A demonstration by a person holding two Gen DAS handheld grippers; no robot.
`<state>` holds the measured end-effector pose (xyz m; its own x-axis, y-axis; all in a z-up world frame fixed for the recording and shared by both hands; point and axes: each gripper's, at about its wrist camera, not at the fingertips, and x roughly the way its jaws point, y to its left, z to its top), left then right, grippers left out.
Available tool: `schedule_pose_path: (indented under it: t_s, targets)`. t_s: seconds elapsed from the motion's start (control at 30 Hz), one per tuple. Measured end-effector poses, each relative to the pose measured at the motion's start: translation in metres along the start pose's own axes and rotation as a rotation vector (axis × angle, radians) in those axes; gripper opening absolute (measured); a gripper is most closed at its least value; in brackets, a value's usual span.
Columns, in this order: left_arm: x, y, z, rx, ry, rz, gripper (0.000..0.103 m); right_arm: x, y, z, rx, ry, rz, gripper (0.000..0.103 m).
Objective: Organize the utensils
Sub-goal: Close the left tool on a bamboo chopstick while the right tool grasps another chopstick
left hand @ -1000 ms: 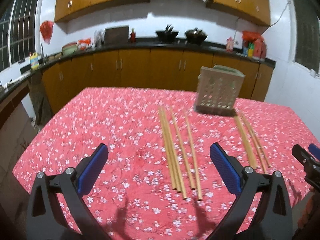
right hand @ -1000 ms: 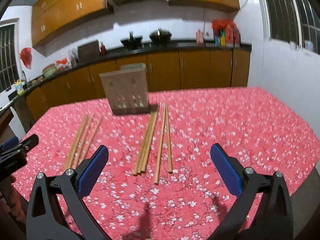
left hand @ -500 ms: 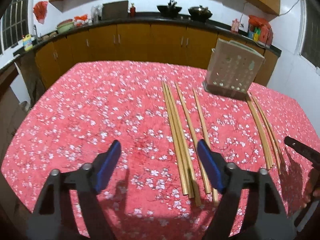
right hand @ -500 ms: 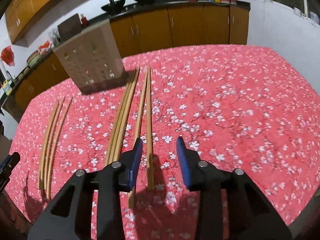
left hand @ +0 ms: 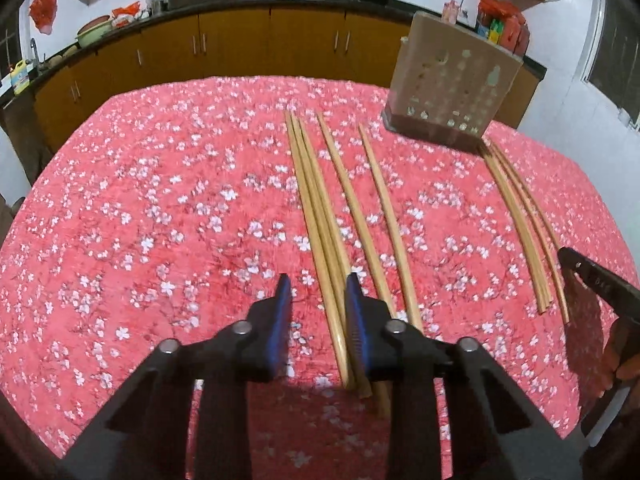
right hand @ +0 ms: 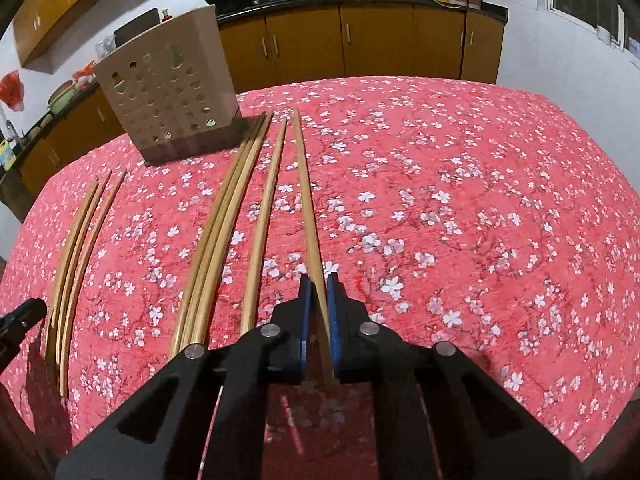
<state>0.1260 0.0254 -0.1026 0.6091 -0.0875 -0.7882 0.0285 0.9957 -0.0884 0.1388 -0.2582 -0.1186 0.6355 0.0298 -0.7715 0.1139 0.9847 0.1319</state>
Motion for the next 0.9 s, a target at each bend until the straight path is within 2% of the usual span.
schedule_pose_path:
  t_s: [0.17,0.3,0.5,0.57,0.83,0.9]
  targets:
    - [0.005,0.005,0.002,-0.002,0.012,0.013,0.022,0.001,0.000,0.001,-0.001,-0.010,-0.016,0.009]
    - [0.017,0.006,0.011,0.040,0.025,0.063,0.016,0.004,-0.003,0.005,0.010,-0.011,-0.031,0.009]
    - [0.033,0.011,0.029,0.071,0.008,0.092,0.016,0.008,-0.008,0.011,0.013,-0.017,-0.043,0.009]
    - [0.035,0.015,0.034,0.056,0.017,0.081,0.016,0.007,-0.008,0.011,0.020,-0.013,-0.031,0.009]
    - [0.020,0.017,0.018,0.052,-0.002,0.057,0.016,0.004,-0.009,0.005,0.014,-0.023,-0.020,0.009]
    - [0.020,0.016,0.017,0.054,-0.010,0.071,0.013,0.004,-0.009,0.005,0.013,-0.023,-0.019,0.009]
